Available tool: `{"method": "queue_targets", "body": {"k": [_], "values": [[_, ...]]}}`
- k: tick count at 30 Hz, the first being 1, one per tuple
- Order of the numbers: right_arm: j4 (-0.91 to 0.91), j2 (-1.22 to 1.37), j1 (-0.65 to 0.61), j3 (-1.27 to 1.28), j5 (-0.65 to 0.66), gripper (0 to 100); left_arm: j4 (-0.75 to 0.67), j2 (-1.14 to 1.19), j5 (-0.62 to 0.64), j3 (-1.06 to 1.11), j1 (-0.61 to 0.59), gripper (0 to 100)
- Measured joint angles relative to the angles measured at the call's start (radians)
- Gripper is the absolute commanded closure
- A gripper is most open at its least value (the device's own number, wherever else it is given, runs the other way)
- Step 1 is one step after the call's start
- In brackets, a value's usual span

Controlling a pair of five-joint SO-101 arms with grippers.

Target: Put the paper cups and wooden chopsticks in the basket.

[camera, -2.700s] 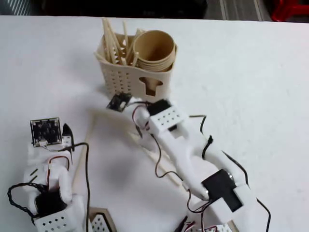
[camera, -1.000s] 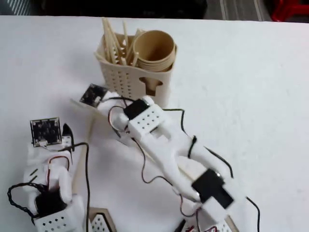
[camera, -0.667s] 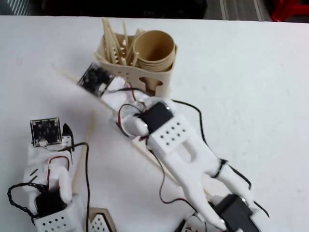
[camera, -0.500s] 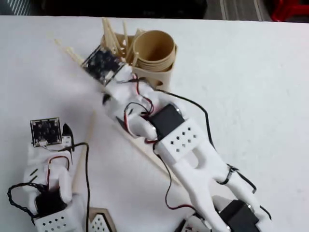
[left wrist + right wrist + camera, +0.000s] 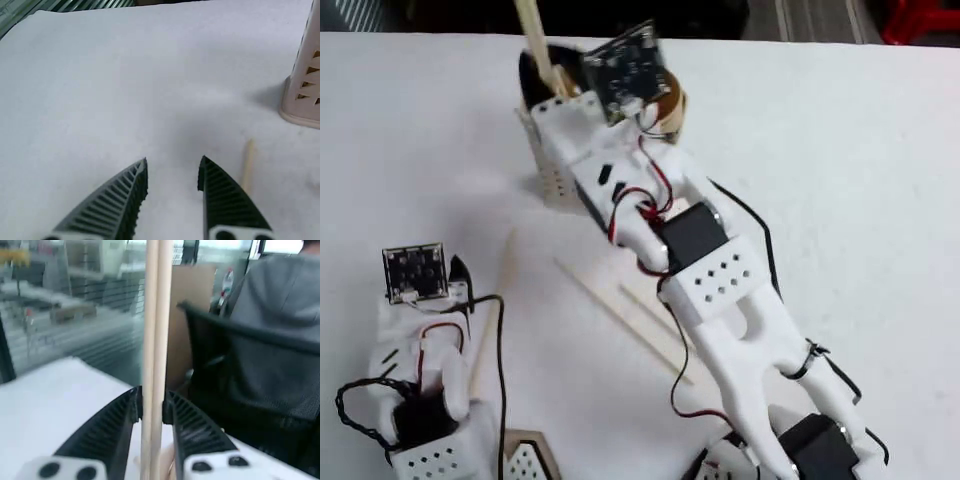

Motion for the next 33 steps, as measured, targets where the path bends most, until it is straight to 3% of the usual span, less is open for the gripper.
{"method": "queue_targets", "body": {"k": [8,16,19,24,28,33], "values": [[-0.46,0.132,0.066,0.143,-0.002,98.0,0.0,0.0,0.0,0.0,0.0,82],[-0.598,0.301,0.066,0.203,-0.002,98.0,0.0,0.0,0.0,0.0,0.0,82],[-0.608,0.334,0.069,0.216,-0.002,95.7,0.0,0.0,0.0,0.0,0.0,82],[-0.611,0.347,0.069,0.253,-0.002,78.7,0.0,0.0,0.0,0.003,0.0,82],[-0.532,0.322,0.068,0.258,-0.002,81.0,0.0,0.0,0.0,0.005,0.0,82],[-0.298,0.186,0.074,0.269,-0.002,79.7,0.0,0.0,0.0,0.005,0.0,82]]}}
